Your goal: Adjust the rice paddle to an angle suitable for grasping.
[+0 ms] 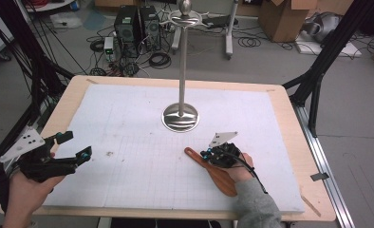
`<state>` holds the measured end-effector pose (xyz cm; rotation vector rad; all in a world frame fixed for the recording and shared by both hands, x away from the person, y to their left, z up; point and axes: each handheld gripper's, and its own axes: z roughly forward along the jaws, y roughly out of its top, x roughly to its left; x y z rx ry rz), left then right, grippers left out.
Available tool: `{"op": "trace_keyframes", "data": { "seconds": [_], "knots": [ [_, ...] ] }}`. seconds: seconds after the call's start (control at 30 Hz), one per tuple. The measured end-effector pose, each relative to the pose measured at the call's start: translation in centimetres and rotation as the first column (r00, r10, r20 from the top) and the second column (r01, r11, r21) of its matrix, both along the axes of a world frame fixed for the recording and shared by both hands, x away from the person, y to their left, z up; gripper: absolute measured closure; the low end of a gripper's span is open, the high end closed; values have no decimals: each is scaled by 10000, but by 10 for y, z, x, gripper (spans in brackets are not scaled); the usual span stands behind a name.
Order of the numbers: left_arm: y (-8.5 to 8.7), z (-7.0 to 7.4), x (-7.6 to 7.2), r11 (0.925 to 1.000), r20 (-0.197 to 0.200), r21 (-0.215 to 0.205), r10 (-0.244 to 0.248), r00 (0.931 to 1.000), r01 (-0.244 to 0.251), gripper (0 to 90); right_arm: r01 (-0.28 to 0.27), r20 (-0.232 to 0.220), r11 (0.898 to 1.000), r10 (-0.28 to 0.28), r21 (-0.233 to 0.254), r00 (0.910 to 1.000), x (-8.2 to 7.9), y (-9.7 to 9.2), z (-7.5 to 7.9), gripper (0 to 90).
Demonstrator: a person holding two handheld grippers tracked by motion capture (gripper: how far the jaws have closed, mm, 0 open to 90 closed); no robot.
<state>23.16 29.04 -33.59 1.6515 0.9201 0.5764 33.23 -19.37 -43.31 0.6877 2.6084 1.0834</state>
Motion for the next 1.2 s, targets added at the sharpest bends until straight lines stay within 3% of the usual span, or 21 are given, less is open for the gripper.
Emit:
{"op": "trace_keyframes", "data": {
  "seconds": [0.13, 0.3, 0.47, 0.63, 0.67, 0.73, 0.97, 1.2],
  "knots": [
    [-1, 1, 1, 10000, 21, -27, -39, 10000, 39, 125, 125, 187, 9999, -127, 107, 9997, -3, 0, 6, 881],
    [-2, 1, 3, 9999, 44, -32, -101, 9999, 101, 125, 375, 356, 9992, -380, 163, 9986, -9, 0, 14, 693],
    [-5, 1, 6, 9998, 15, -9, -202, 9998, 202, 125, 401, 542, 9992, -404, 68, 9977, -14, 4, 19, 584],
    [-5, 2, 7, 9998, 59, -25, -194, 9998, 194, 126, 597, 90, 9981, -596, -141, 9982, -13, 8, 18, 347],
    [-4, 2, 8, 9998, 62, -22, -219, 9997, 219, 126, 604, 132, 9980, -601, -174, 9981, -13, 9, 18, 262],
    [-3, 3, 8, 9999, 74, -49, -142, 9999, 143, 126, 697, 360, 9973, -689, -227, 9970, -13, 9, 19, 213],
    [-3, 2, 8, 10000, 67, -16, -81, 9999, 81, 128, 558, 194, 9984, -558, -7, 9983, -14, 11, 20, 150],
    [-2, 2, 7, 10000, 68, -1, -58, 10000, 58, 128, 552, -121, 9976, -557, -424, 9984, -13, 15, 15, 152]
  ]
}}
